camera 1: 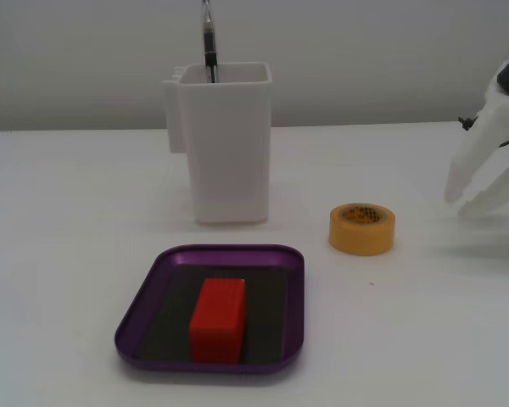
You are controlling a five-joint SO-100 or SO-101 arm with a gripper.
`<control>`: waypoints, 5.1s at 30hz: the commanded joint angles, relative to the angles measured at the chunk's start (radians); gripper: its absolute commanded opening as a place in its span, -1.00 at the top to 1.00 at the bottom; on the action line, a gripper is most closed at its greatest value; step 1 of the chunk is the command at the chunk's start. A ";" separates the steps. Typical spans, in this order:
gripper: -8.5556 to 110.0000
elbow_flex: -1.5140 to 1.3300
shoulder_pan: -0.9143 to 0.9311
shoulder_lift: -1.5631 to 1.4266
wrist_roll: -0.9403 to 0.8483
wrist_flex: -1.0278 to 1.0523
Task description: Grab up the yellow tape and put it in the box.
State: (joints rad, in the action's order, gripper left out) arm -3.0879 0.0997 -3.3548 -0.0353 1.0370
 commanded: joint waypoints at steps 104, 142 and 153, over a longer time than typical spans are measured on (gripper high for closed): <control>0.47 1.305 -0.002 1.370 -0.005 0.201; 0.45 1.066 0.012 1.721 -0.012 -0.043; 0.86 1.088 -0.003 1.724 -0.005 -0.028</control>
State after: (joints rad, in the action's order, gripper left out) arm -2.0126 0.1012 -1.6183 -0.0399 1.0002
